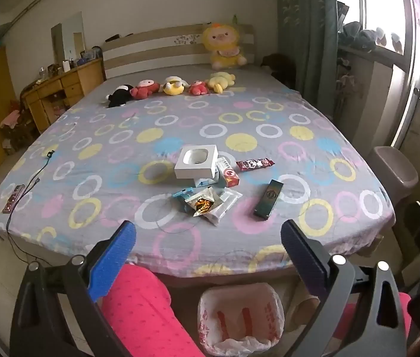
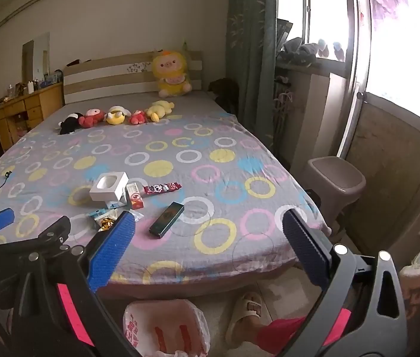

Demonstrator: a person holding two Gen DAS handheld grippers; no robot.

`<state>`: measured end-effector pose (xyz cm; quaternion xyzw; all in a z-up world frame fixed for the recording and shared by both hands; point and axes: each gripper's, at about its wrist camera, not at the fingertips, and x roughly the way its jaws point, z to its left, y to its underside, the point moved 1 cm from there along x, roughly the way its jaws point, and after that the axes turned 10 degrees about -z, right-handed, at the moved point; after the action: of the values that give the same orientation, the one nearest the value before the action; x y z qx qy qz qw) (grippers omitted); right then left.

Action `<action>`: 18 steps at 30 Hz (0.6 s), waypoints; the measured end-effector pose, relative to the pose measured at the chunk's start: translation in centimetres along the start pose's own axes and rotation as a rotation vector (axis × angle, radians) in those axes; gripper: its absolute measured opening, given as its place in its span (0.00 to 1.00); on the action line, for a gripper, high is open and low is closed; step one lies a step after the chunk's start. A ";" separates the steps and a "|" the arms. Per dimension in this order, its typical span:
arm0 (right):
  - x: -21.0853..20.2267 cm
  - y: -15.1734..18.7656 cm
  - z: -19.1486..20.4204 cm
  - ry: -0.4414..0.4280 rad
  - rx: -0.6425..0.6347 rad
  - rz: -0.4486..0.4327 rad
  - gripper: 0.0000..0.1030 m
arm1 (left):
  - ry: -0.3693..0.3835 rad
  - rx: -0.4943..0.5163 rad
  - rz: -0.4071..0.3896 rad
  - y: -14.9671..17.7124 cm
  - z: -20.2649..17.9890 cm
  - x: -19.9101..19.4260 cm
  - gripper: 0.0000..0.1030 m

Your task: Collect trash

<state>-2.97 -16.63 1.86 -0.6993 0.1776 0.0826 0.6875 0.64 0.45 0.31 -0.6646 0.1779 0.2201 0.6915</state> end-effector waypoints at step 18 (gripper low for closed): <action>-0.1 -0.2 -0.1 -0.015 0.005 -0.005 0.95 | -0.003 0.007 -0.013 -0.5 0.3 -0.3 0.93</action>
<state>-3.01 -16.72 2.05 -0.6972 0.1708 0.0857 0.6910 0.58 0.71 0.90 -0.6631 0.1732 0.2162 0.6954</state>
